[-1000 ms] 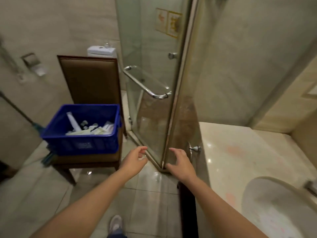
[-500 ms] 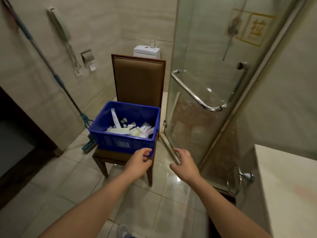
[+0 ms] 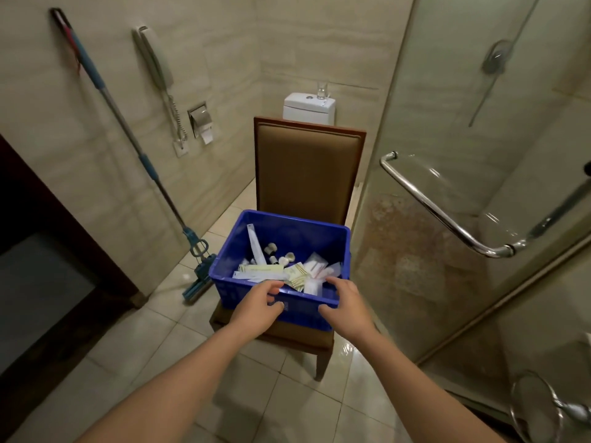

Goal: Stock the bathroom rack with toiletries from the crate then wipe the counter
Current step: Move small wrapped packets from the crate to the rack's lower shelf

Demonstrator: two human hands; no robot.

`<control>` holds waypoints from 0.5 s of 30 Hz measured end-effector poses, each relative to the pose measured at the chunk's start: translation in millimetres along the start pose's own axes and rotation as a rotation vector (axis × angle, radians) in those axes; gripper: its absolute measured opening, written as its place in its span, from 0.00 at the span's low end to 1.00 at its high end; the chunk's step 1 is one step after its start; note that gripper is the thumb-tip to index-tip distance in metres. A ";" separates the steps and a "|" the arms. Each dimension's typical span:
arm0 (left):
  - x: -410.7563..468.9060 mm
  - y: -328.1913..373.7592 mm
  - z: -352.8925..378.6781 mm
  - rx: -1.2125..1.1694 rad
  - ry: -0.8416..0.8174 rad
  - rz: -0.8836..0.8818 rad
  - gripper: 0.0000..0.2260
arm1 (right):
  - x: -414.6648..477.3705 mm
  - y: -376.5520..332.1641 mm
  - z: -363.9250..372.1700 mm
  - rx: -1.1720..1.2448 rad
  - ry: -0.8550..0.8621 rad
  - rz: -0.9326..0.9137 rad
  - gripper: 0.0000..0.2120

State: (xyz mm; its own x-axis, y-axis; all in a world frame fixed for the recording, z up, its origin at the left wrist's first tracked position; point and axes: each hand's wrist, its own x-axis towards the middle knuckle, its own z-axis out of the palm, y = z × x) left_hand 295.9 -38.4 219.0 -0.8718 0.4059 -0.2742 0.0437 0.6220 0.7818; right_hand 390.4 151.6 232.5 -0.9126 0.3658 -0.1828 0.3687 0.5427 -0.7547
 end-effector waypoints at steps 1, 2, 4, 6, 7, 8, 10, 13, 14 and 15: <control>4.8 -4.1 -4.8 -0.005 0.004 -0.009 0.20 | 5.4 -2.7 4.9 -0.004 -0.010 0.001 0.32; 9.2 -8.2 -8.9 -0.013 0.004 -0.017 0.20 | 10.9 -5.2 8.8 -0.011 -0.017 0.003 0.31; 18.7 -14.8 -14.6 -0.029 0.002 -0.028 0.20 | 22.8 -9.2 15.1 -0.025 -0.027 0.005 0.31; 28.1 -21.1 -18.3 -0.045 0.005 -0.037 0.20 | 34.9 -12.8 20.5 -0.045 -0.041 0.013 0.31; 32.7 -24.2 -19.7 -0.051 0.008 -0.041 0.20 | 40.9 -14.5 23.1 -0.057 -0.049 0.019 0.31; 37.7 -27.4 -21.0 -0.057 0.011 -0.044 0.19 | 47.5 -16.1 25.4 -0.067 -0.054 0.022 0.31; 49.0 -33.4 -23.5 -0.073 0.012 -0.053 0.19 | 63.8 -18.6 29.3 -0.083 -0.063 0.021 0.32; 73.5 -40.5 -27.7 -0.084 0.012 -0.086 0.18 | 95.1 -21.3 35.5 -0.107 -0.097 0.017 0.31; 83.6 -42.5 -29.2 -0.081 0.013 -0.098 0.18 | 106.8 -21.0 38.1 -0.105 -0.108 0.022 0.31; 94.5 -44.0 -30.6 -0.076 0.012 -0.108 0.18 | 118.7 -20.1 40.5 -0.102 -0.116 0.029 0.31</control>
State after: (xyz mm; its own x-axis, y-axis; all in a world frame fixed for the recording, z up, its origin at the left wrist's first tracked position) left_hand 196.7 -47.9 175.8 -0.8755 0.3306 -0.3525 -0.0874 0.6090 0.7884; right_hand 267.5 153.5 200.4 -0.9136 0.2956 -0.2793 0.4055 0.6098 -0.6809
